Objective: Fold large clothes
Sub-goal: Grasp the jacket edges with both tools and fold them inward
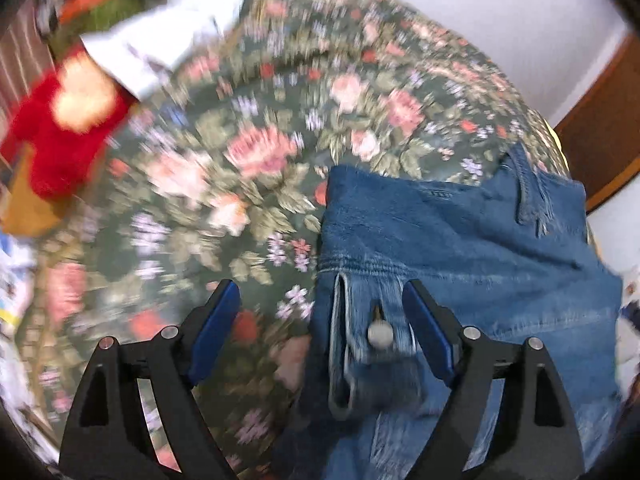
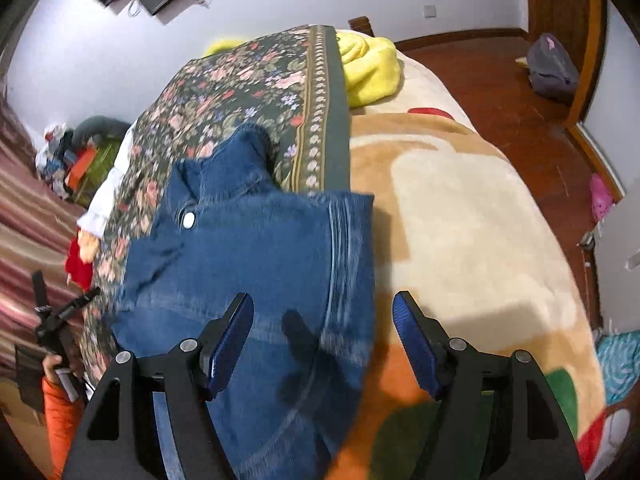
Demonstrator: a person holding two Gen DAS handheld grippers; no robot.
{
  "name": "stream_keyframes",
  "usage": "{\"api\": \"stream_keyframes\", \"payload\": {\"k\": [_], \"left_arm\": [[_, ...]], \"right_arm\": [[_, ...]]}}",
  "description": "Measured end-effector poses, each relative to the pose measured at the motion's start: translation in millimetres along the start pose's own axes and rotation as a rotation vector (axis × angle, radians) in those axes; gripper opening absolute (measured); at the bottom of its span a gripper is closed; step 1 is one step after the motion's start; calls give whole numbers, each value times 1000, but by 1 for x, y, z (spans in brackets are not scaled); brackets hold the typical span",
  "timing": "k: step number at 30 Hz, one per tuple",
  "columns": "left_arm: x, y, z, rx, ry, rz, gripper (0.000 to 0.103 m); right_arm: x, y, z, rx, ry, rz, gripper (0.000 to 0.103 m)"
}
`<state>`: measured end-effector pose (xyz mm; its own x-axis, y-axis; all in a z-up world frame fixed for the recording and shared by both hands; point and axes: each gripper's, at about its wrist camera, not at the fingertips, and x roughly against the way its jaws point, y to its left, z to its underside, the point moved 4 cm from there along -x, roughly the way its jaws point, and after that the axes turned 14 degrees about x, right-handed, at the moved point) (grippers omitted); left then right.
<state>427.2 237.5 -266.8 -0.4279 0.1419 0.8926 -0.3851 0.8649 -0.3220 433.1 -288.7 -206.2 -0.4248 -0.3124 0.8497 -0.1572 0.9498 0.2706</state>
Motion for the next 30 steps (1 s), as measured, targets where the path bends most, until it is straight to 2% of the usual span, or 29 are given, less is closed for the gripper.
{"api": "stream_keyframes", "payload": {"k": [3, 7, 9, 11, 12, 13, 14, 15, 16, 19, 23, 26, 28, 30], "left_arm": [[-35, 3, -14, 60, 75, 29, 83], [-58, -6, -27, 58, 93, 82, 83], [-70, -17, -30, 42, 118, 142, 83], [-81, -28, -29, 28, 124, 151, 83], [-83, -36, -29, -7, 114, 131, 77], [-83, -43, -29, -36, 98, 107, 59], [-83, -49, -30, -51, 80, 76, 48], [-84, -51, -30, -42, 76, 66, 29], [-83, -50, -31, -27, 75, 59, 23], [-66, -47, -33, 6, 27, 53, 12], [0, -28, -41, 47, -84, 124, 9], [35, -10, -43, 42, -140, 72, 7], [48, 3, -44, 28, -177, 12, 7], [53, 21, -46, 44, -194, -37, 7]], "right_arm": [[-17, -12, -11, -54, 2, 1, 69], [-35, -17, -18, -77, 4, -32, 47], [-44, -7, -18, -32, 7, -58, 44], [-50, 0, -19, 16, 4, -8, 39], [-51, 5, -21, 42, 1, 22, 32], [-51, 7, -22, 52, -5, 31, 27], [-50, 10, -25, 61, -17, 36, 25], [-48, 12, -28, 73, -29, 45, 22], [-46, 14, -31, 85, -40, 51, 19], [-39, 30, -48, 179, -64, 87, 17], [-36, 67, -87, 333, -99, 105, 16], [-44, 94, -114, 400, -129, 106, 16], [-61, 114, -133, 425, -129, 93, 16], [-87, 131, -147, 461, -113, 126, 16]]}}
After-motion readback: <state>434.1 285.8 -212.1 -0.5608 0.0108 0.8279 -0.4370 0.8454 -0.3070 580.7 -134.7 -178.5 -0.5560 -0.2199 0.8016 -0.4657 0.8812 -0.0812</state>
